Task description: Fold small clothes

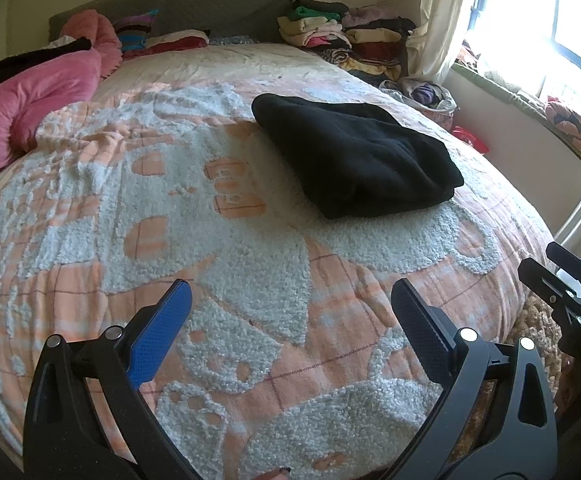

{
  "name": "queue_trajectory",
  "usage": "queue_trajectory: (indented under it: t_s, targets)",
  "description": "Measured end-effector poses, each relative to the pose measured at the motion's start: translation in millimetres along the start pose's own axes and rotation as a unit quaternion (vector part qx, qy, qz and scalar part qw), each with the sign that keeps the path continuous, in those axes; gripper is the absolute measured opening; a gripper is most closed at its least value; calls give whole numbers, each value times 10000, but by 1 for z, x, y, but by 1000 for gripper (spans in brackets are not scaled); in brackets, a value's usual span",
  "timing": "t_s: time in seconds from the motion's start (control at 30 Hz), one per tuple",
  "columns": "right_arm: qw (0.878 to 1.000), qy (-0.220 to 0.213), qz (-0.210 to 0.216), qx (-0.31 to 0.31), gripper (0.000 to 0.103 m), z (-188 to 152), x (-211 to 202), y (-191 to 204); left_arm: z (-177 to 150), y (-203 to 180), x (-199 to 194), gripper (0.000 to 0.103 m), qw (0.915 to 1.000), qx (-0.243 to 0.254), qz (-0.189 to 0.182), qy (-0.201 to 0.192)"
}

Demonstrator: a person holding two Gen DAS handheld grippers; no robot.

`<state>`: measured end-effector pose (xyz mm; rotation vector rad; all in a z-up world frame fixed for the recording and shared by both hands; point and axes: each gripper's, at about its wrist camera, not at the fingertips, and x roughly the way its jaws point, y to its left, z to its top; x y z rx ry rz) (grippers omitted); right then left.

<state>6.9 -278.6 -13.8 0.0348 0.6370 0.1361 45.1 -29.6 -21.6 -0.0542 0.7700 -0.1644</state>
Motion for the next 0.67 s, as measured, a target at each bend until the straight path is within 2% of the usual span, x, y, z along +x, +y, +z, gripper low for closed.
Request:
queue_trajectory:
  t_s: [0.2, 0.33, 0.4, 0.47, 0.5, 0.57, 0.6, 0.63, 0.67]
  targets:
    - [9990, 1, -228, 393, 99, 0, -3, -13, -2, 2, -2, 94, 10000, 18, -12, -42]
    - [9898, -111, -790, 1182, 99, 1, -14, -64, -3, 26, -1, 94, 9990, -290, -290, 166]
    - [9780, -192, -1239, 1670, 99, 0, -25, -107, 2, 64, -1, 94, 9972, -684, -118, 268]
    - [9597, -267, -1801, 2142, 99, -5, -35, -155, 6, 116, -8, 94, 9927, -1156, 275, 191]
    - [9479, -245, -2103, 2380, 99, -9, -39, -183, 9, 164, -18, 93, 9852, -1562, 702, 127]
    - [9109, -10, -2882, 2954, 99, -26, -46, -256, 9, 228, -34, 94, 9701, -2023, 1343, -11]
    - [8957, 87, -3134, 3152, 99, -34, -48, -281, 8, 272, -45, 94, 9555, -2233, 1926, -41]
    - [8704, 227, -3531, 3423, 99, -46, -53, -319, 6, 308, -54, 94, 9394, -2390, 2458, -2]
    - [8434, 348, -3937, 3638, 99, -58, -57, -352, 3, 354, -64, 94, 9190, -2581, 2980, 95]
